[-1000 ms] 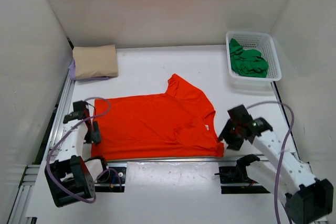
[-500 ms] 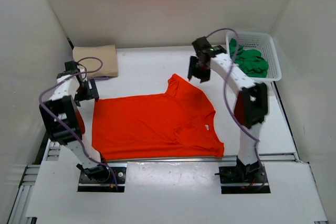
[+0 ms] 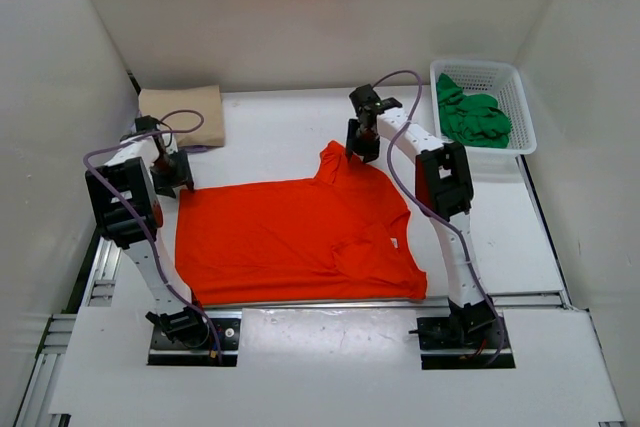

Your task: Fold and stack the t-shirts

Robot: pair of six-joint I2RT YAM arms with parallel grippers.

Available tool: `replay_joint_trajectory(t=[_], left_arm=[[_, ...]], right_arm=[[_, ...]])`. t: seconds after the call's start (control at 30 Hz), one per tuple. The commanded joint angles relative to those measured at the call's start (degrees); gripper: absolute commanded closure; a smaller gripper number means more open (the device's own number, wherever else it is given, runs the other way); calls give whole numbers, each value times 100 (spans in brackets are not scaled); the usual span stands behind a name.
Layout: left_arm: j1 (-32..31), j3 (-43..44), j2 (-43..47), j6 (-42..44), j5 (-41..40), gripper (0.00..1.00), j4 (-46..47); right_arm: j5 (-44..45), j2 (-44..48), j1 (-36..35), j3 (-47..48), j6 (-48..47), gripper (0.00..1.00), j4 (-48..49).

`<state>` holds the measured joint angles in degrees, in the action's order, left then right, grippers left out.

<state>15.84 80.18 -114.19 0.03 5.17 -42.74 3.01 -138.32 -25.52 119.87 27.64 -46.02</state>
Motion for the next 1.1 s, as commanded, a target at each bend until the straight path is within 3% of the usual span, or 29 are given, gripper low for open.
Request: replay_joint_trajectory(t=[0.0,0.03,0.1,0.13,0.17,0.2,0.27,0.3,0.6,0.8,1.07], left_arm=[[-54,-151,-130,-3,336,36,73],[-54,-152,-182,-3,336,40,73],[-54,-152,-182,-3,336,52,73],[-54,-152,-182,-3,336,57,73],[-54,-204,-182,-3,336,61,73],[-54,-205,-182,-3,336,75,73],[-107,-257,-25,-3,213,89,73],[-107,-318,45,-3,213,90,73],[-292,-1047,1600,-3,-393,90,73],[-292,-1610,2743,-3,-956,90,73],[-292,-2445,3218,-3,-1290,90,178]], right_arm=[[-19,-64,-23,-420,-13,50,-170],[-19,-63,-23,-421,-13,55,-118],[-19,-63,-23,-421,-13,73,-118],[-19,-63,-23,-421,-13,89,-118],[-19,-11,-23,-421,48,96,-118],[-19,-11,-23,-421,49,100,-118],[-72,278,-23,-596,49,100,-39],[-142,410,-23,-727,49,100,83],[-2,3307,-339,-3152,206,100,857],[271,5320,-463,-5358,680,100,1122],[578,6817,-516,-7126,1217,100,1122]])
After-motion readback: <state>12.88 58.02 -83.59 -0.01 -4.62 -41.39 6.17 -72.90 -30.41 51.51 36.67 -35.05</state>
